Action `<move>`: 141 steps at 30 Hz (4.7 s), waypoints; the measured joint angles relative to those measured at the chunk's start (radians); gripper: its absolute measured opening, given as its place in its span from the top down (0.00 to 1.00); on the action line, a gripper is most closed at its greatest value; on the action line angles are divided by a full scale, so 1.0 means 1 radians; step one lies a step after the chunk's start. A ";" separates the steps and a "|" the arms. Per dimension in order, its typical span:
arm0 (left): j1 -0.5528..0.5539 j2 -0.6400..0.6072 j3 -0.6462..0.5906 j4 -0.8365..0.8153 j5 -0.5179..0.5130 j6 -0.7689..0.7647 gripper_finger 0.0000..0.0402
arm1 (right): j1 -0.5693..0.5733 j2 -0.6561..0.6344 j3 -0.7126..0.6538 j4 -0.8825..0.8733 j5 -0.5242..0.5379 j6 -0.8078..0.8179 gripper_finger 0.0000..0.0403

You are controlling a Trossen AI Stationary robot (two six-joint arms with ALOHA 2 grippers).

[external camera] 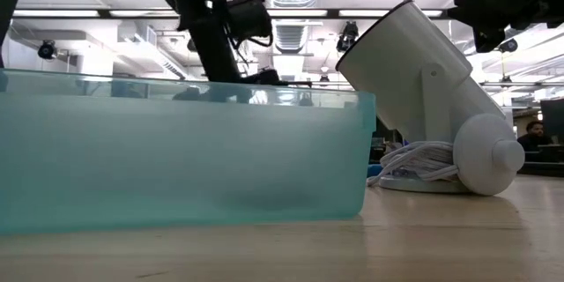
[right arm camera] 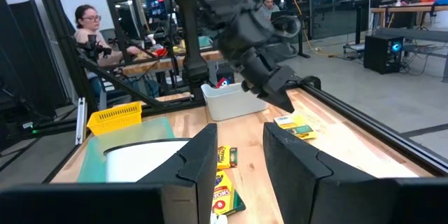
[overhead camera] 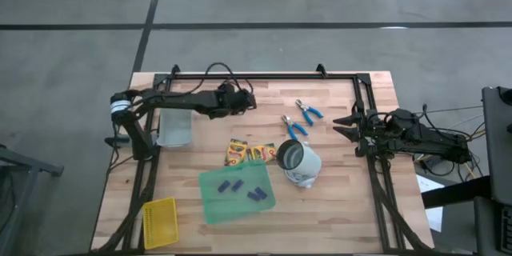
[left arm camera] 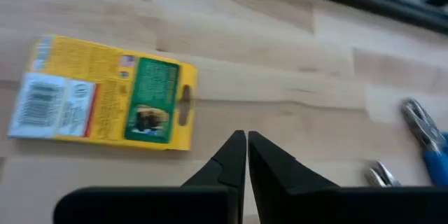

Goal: Pick & Place School Supplies
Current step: Put the yellow crayon box into the gray bin

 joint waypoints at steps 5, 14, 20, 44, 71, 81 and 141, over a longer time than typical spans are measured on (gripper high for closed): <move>0.072 -0.002 0.004 0.000 0.150 0.066 0.92 | 0.000 0.000 0.000 0.000 0.000 0.000 0.72; 0.103 -0.003 0.009 -0.013 0.225 0.094 0.63 | 0.000 0.000 0.000 0.000 0.000 0.000 0.72; 0.133 -0.001 0.003 -0.041 0.209 0.101 0.53 | 0.000 0.000 0.000 0.000 0.000 0.000 0.72; 0.121 -0.060 0.003 0.069 0.761 0.706 0.54 | 0.000 0.000 0.000 0.000 0.000 0.000 0.72; 0.051 -0.062 -0.004 0.107 0.748 0.614 0.54 | 0.000 0.000 0.000 0.000 0.000 0.012 0.72; 0.001 -0.063 -0.004 0.119 0.510 0.459 0.54 | 0.000 0.002 0.000 0.088 -0.005 0.107 0.72; 0.207 -0.073 -0.006 -0.143 0.240 0.579 0.54 | -0.781 1.694 1.078 0.063 -0.923 -0.501 0.72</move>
